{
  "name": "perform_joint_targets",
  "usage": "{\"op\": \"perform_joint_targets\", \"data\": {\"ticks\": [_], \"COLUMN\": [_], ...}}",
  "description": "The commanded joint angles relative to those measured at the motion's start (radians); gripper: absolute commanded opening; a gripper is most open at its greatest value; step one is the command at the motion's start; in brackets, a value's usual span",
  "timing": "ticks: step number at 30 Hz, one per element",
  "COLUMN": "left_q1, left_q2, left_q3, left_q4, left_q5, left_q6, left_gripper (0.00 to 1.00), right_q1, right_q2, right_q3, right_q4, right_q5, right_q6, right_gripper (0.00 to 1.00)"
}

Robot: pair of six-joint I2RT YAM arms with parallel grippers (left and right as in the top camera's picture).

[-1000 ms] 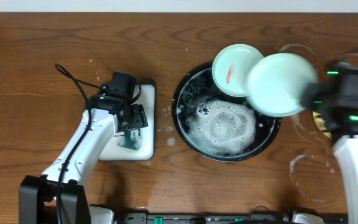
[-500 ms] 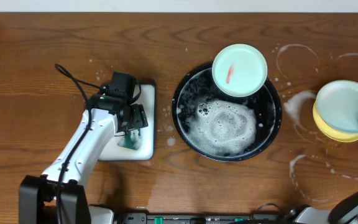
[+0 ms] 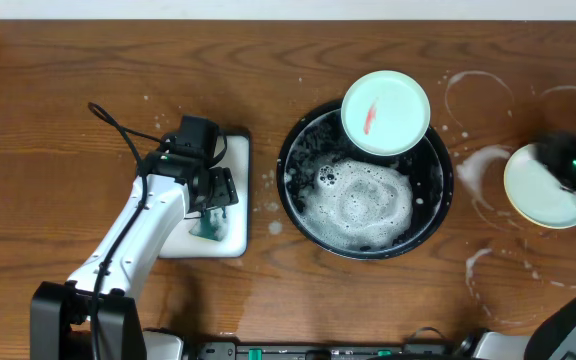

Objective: Clean dirty plates on tray and stack at the side
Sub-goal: 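Carry the pale green plate right and set it on the yellow plate, then grip the remaining pale green plate's rim and pull it to tray center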

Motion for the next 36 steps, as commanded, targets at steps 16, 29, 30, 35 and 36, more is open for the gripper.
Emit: {"op": "perform_joint_targets", "data": {"ticks": [16, 29, 30, 35, 36], "left_q1": [0.004, 0.004, 0.004, 0.004, 0.004], "left_q2": [0.001, 0.001, 0.001, 0.001, 0.001], "left_q3": [-0.002, -0.002, -0.002, -0.002, -0.002], "left_q4": [-0.003, -0.003, -0.003, -0.003, -0.003], "left_q5": [-0.005, -0.005, -0.005, -0.005, -0.005], "left_q6": [0.002, 0.003, 0.003, 0.003, 0.002], "left_gripper": [0.82, 0.82, 0.82, 0.82, 0.82], "right_q1": [0.623, 0.620, 0.620, 0.620, 0.620], "right_q2": [0.404, 0.367, 0.343, 0.213, 0.193], "right_q3": [0.005, 0.005, 0.005, 0.005, 0.005], "right_q4": [0.393, 0.260, 0.227, 0.026, -0.015], "right_q5": [0.366, 0.299, 0.299, 0.299, 0.299], "right_q6": [-0.134, 0.014, 0.014, 0.054, 0.071], "right_gripper": [0.58, 0.01, 0.01, 0.01, 0.01]}}
